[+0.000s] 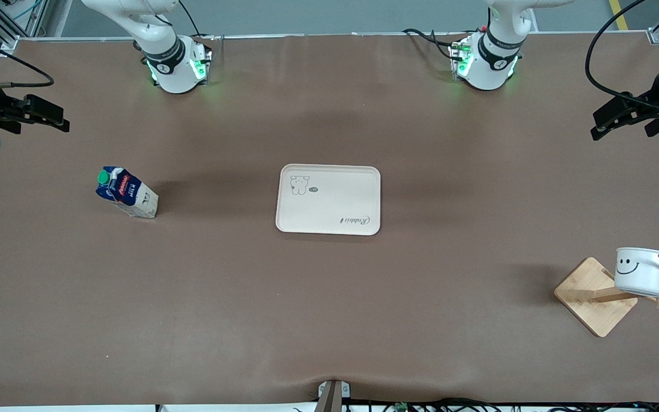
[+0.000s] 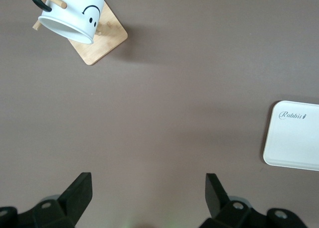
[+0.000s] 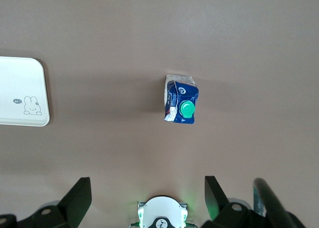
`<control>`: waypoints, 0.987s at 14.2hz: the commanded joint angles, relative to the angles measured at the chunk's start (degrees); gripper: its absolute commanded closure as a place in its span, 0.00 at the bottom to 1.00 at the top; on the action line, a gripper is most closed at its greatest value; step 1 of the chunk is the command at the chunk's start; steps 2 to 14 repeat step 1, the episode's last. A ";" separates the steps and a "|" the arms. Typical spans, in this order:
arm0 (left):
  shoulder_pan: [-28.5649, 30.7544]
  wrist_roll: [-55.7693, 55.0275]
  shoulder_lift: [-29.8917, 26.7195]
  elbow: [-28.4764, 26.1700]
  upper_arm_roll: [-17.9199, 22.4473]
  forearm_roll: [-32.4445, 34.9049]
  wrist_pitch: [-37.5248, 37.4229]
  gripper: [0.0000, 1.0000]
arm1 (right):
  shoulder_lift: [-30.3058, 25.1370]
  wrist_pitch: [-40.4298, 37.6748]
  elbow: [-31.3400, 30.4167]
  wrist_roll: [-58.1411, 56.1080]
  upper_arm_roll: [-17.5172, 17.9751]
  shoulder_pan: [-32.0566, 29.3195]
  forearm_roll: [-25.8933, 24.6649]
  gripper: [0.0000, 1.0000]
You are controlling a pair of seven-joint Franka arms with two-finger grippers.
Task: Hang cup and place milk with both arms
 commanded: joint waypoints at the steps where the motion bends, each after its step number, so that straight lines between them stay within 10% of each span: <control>1: -0.15 -1.27 -0.18 0.09 -0.47 1.09 -1.23 0.00 | -1.59 -0.19 -1.25 -0.90 0.38 -1.01 0.95 0.00; 14: -0.15 -1.27 -0.18 0.09 -0.47 1.09 -1.23 0.00 | -1.59 -0.19 -1.25 -0.90 0.38 -1.01 0.95 0.00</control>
